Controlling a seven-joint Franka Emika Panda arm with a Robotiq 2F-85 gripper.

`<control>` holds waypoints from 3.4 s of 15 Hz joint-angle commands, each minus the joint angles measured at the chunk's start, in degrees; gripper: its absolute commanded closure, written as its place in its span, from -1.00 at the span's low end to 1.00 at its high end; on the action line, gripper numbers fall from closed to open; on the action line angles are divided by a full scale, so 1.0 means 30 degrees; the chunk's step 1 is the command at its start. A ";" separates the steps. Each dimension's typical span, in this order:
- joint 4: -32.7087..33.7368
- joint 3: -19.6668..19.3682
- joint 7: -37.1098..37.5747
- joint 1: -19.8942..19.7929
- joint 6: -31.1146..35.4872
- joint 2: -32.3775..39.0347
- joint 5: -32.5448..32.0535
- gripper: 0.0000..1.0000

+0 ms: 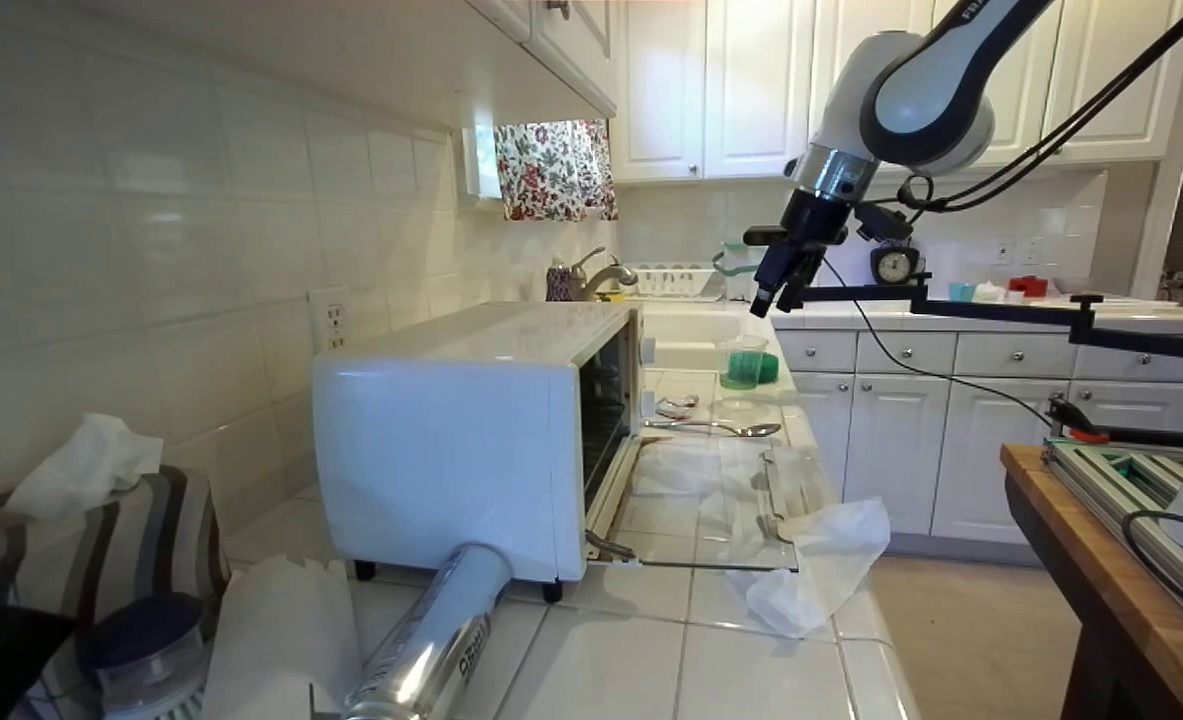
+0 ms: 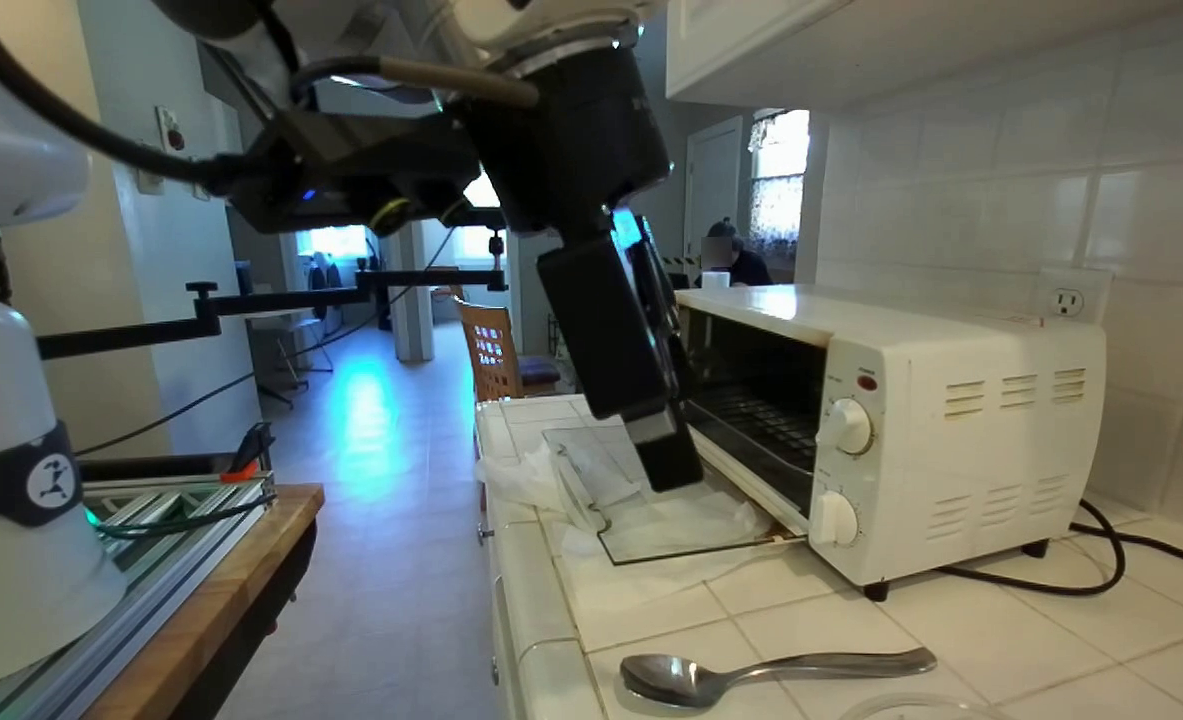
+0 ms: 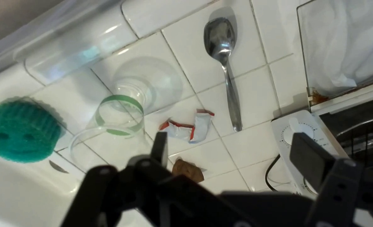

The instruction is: Open the oven and put a spoon into it

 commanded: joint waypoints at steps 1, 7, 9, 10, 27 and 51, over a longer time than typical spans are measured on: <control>0.0614 -0.1266 -0.1955 0.1365 -0.0146 0.1031 0.2011 -1.00; 0.2012 -0.2412 -0.4173 0.2537 -0.1515 0.2690 0.3928 -1.00; 0.2653 -0.2517 -0.4777 0.2583 -0.2134 0.3279 0.4278 -1.00; 0.2991 -0.2534 -0.5058 0.2573 -0.2439 0.3580 0.4444 -1.00; 0.6419 -0.0520 -0.8173 0.2767 -0.3122 0.8515 0.7158 -1.00; 0.6295 0.3898 -0.6112 -0.2339 -0.1267 1.0206 0.2218 -1.00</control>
